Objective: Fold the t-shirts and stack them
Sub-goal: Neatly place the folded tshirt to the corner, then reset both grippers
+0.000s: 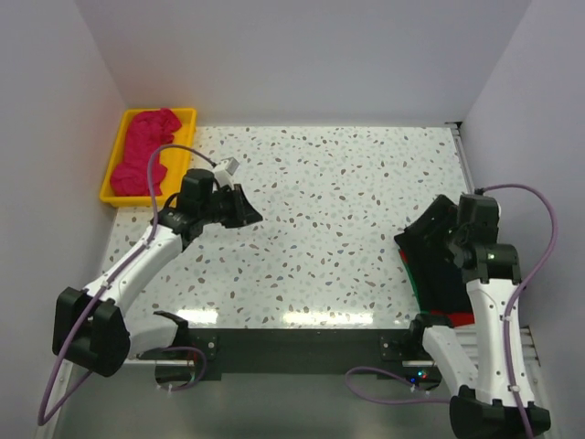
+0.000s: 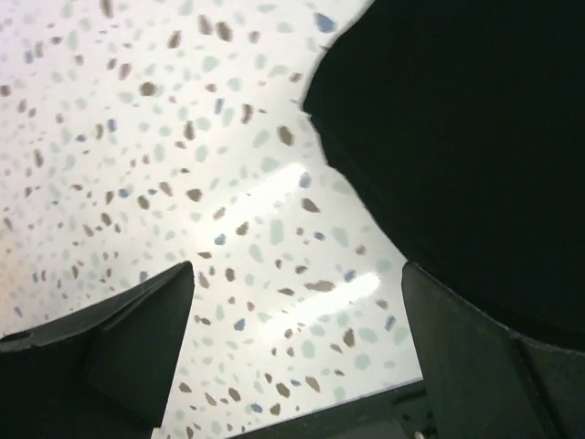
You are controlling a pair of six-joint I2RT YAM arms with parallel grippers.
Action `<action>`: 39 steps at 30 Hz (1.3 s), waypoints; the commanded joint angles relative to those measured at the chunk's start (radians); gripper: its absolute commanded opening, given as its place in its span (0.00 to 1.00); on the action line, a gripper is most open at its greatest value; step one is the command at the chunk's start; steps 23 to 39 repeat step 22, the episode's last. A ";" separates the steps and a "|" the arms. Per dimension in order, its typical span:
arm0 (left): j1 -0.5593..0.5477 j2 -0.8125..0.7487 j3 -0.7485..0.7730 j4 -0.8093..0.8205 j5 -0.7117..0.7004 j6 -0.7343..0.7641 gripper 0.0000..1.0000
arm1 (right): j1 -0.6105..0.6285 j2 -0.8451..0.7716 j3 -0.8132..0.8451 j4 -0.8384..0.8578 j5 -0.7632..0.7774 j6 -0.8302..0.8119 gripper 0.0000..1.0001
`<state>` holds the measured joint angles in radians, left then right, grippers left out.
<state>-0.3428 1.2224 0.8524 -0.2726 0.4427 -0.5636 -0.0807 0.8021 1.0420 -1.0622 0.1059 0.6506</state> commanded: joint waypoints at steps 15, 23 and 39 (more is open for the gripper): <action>-0.004 -0.095 0.008 -0.048 -0.171 0.083 0.20 | 0.846 0.370 -0.060 0.566 0.281 0.035 0.99; -0.004 -0.118 -0.018 -0.048 -0.182 0.090 0.21 | 0.851 0.270 -0.131 0.627 0.354 0.017 0.99; -0.004 -0.118 -0.018 -0.048 -0.182 0.090 0.21 | 0.851 0.270 -0.131 0.627 0.354 0.017 0.99</action>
